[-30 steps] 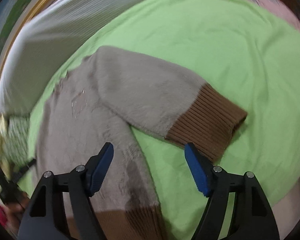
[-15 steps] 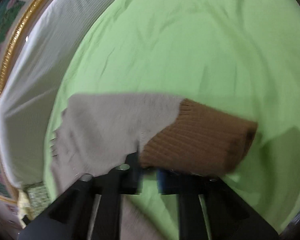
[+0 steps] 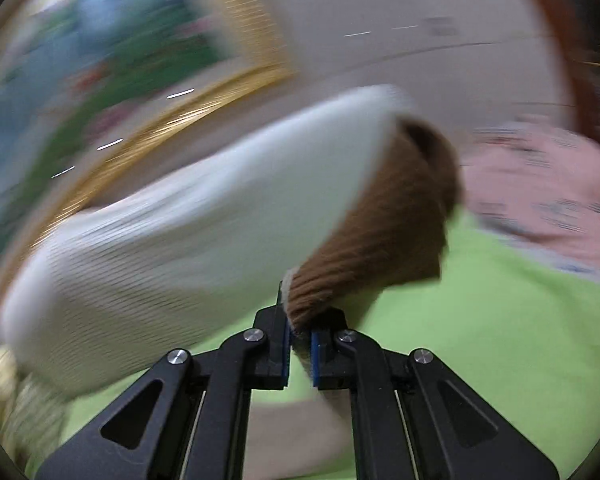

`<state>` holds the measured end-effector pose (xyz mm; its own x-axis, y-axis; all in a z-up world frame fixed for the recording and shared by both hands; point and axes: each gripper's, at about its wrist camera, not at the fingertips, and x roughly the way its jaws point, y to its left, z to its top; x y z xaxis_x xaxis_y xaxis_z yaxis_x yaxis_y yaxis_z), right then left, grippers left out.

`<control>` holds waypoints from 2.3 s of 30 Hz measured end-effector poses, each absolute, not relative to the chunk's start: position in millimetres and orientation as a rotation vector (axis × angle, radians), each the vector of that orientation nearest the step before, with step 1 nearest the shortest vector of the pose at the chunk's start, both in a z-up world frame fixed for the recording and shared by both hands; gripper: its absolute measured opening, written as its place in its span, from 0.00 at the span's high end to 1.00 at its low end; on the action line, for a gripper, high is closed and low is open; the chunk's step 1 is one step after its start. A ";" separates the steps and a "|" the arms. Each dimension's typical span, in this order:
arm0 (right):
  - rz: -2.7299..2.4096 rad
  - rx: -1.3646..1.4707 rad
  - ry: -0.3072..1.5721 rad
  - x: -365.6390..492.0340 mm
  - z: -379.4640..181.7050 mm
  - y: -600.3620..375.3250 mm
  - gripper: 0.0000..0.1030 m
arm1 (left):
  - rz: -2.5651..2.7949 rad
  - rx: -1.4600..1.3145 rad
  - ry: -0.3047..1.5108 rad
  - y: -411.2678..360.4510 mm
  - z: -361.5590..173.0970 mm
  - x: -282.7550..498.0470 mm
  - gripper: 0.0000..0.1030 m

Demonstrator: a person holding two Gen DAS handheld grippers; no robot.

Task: Fold small clothes
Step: 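Lift the cuff and fold the sleeve across the sweater body, release, then grasp the other brown cuff with the left gripper and lay it across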

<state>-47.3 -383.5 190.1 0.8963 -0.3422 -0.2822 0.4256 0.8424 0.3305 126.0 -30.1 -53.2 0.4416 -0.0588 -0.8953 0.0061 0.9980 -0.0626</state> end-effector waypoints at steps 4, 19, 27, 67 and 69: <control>-0.061 0.309 0.362 47.9 156.6 -274.4 0.92 | -0.038 -0.133 1.082 -11.0 -38.9 133.5 0.11; 0.068 0.485 0.646 44.0 55.5 -258.2 0.21 | -0.026 -0.262 1.100 -3.9 -54.6 183.3 0.10; -0.296 0.497 0.675 19.0 42.8 -351.7 0.21 | 0.048 -0.476 1.127 11.3 -77.7 219.7 0.25; -0.423 0.289 0.769 66.4 27.0 -402.6 0.72 | -0.087 -0.116 0.932 17.5 -62.9 240.4 0.75; -0.412 0.319 0.729 54.5 35.8 -394.2 0.72 | -0.056 -0.116 0.923 23.1 -59.9 234.4 0.73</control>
<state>54.5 -394.2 35.8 0.6720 -0.2504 -0.6969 0.4678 0.8731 0.1374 234.4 23.1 -59.9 0.6023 -0.0985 -0.7922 -0.0015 0.9922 -0.1245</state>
